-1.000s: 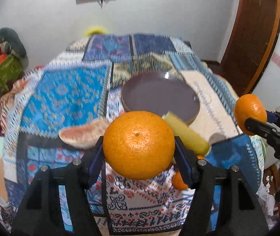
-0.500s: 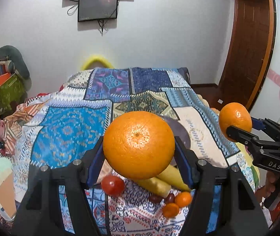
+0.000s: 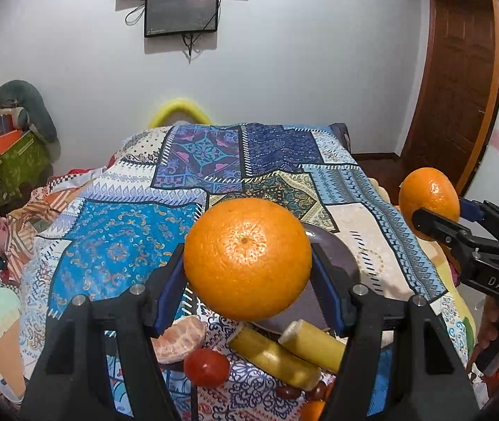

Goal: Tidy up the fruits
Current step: 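Lift both oranges and carry them over the dark purple plate with both tools, then lower both oranges onto the plate and open both tools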

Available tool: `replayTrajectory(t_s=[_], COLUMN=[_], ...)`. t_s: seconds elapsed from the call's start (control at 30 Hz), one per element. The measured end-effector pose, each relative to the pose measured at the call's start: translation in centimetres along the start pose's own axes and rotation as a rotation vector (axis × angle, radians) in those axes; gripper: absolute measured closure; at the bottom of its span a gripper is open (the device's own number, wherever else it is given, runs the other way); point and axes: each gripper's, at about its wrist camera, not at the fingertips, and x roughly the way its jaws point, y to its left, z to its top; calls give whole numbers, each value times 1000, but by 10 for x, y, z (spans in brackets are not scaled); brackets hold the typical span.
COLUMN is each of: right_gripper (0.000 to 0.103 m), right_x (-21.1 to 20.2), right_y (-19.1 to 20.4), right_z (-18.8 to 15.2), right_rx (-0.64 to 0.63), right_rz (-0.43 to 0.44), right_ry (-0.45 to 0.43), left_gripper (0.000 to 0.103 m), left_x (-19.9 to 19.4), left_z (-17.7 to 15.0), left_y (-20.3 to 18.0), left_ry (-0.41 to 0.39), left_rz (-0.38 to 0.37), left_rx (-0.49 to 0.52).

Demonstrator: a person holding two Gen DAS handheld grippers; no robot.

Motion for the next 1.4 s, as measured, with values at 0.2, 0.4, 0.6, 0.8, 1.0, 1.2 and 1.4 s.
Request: replayTrajectory(t_s=[0.2,0.4,0.6,0.8,1.0,1.2,1.4], right_gripper=[37,37,37,37,37,37,37], right_x=[19,38,60,87,111,127,138], right_y=[-2,-4,-6,-9,-10,-10,-7], right_z=[2,-1,-3,-10,-19,-25,-29], right_rx=[-13,-16,-27,-30,-49,-60,-83], right_rz=[-11,-11,-12,-5,-7,2,4], right_ry=[16,46,84,143,208,248,280], left_gripper=[37,37,37,37,37,37,37], left_x=[26,53,79,115,146,168,180], left_z=[1,1,2,1,-4,-9,-11], left_y=[3,3,3,8,8,12,14], left_ry=[37,76,113,196,268,329,355], left_rz=[4,-2,-5,-6,-6,-11,2], left_rx=[-16,-11,-7,-3,24,-7,-27])
